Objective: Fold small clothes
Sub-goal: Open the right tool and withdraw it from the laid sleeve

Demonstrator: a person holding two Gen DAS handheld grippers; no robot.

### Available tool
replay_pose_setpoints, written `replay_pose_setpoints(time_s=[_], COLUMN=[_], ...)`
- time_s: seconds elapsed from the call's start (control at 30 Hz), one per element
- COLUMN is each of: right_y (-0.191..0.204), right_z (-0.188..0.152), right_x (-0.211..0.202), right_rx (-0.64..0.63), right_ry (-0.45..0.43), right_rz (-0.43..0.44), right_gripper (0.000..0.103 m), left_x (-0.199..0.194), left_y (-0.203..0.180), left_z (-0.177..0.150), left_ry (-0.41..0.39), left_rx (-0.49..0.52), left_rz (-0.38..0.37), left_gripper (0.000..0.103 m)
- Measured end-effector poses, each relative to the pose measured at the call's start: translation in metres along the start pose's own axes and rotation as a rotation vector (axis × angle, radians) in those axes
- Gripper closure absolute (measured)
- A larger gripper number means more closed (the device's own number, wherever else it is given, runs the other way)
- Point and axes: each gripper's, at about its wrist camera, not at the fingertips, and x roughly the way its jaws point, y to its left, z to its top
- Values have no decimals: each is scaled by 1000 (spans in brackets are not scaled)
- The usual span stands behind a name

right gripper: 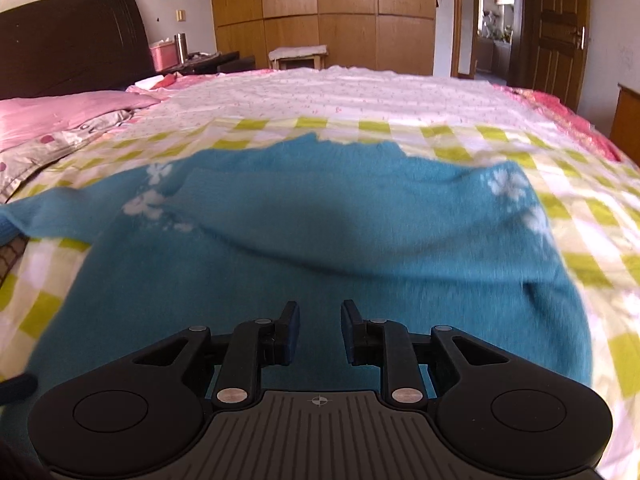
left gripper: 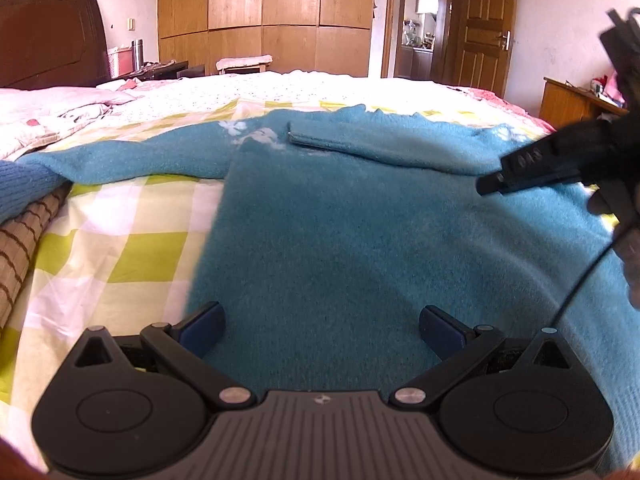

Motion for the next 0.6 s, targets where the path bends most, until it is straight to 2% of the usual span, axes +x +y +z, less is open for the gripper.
replay_pose_setpoints(time_s=[0.3, 0.47, 0.6], right_y=[-3, -4, -4], right_z=[-38, -45, -53], right_x=[-13, -21, -23], right_rx=[15, 38, 50], right_ry=[28, 7, -8], right_rz=[10, 24, 30], right_gripper=[80, 80, 80], left_x=[-2, -12, -11], left_y=[-1, 9, 12], left_z=[-1, 1, 1], left_ry=[6, -16, -7], left_rx=[-4, -102, -113], left_rz=[12, 5, 19], left_gripper=[0, 0, 0])
